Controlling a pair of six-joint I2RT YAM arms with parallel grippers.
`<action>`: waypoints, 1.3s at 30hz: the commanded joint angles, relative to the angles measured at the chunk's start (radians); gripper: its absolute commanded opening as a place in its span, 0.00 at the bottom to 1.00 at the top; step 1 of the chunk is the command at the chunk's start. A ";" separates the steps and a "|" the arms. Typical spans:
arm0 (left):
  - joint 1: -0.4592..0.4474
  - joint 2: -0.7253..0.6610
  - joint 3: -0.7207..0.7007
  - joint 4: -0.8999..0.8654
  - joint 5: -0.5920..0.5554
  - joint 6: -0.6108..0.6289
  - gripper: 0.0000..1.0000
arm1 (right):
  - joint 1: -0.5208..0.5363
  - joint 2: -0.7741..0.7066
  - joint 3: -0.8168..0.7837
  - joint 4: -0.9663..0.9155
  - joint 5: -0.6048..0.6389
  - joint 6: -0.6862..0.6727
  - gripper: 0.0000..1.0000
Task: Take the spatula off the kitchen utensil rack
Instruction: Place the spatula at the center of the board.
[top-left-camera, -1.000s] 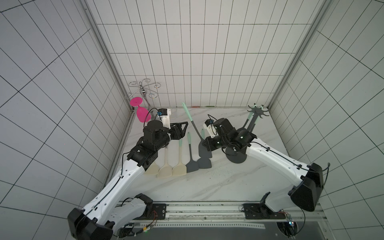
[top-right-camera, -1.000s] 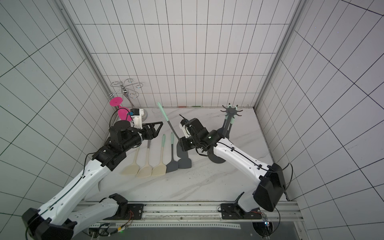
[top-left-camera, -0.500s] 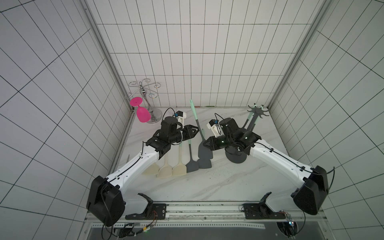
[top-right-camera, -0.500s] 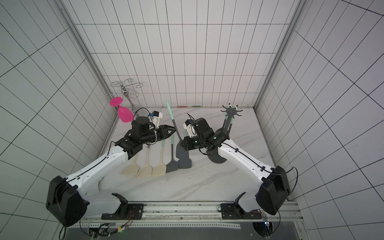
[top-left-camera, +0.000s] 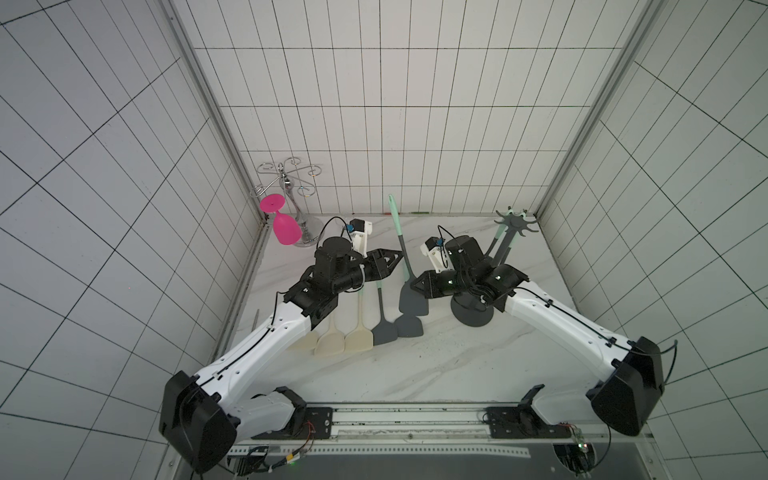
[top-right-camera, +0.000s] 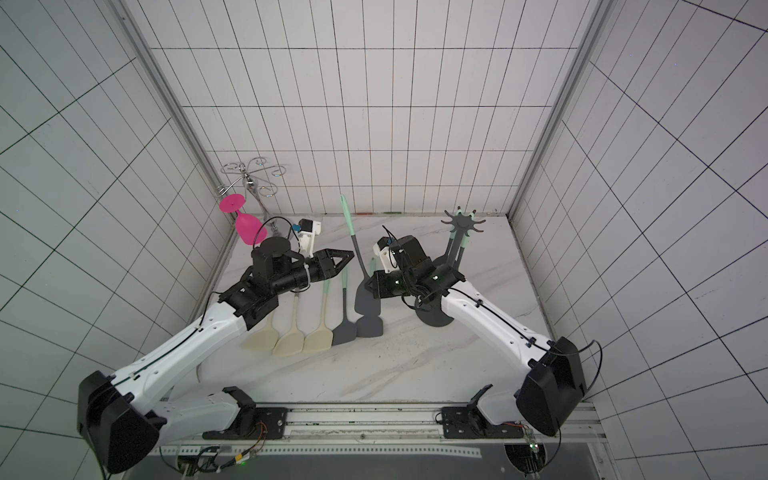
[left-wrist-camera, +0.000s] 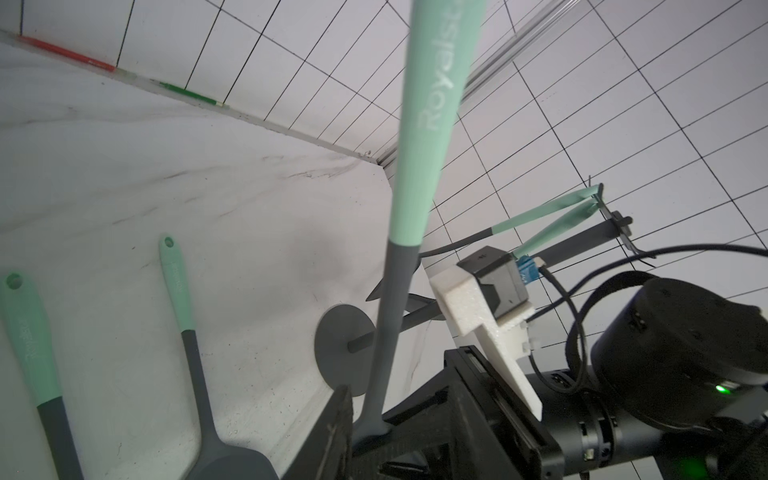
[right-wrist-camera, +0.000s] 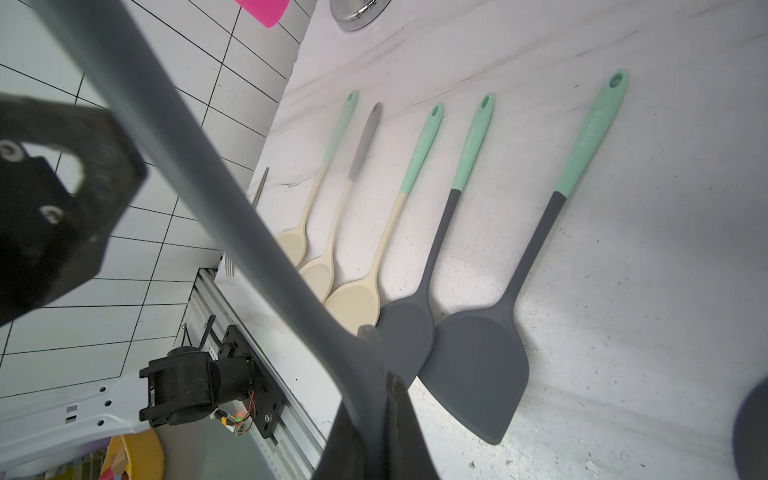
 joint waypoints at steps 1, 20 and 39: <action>-0.012 0.029 0.021 0.036 -0.033 0.023 0.40 | -0.004 -0.005 -0.019 0.043 -0.029 0.012 0.00; -0.025 0.138 0.101 -0.043 -0.081 0.046 0.00 | 0.007 -0.048 0.079 -0.142 0.053 -0.142 0.50; -0.275 0.743 0.618 -0.514 -0.373 0.010 0.00 | 0.040 -0.500 0.016 -0.299 0.589 -0.240 0.58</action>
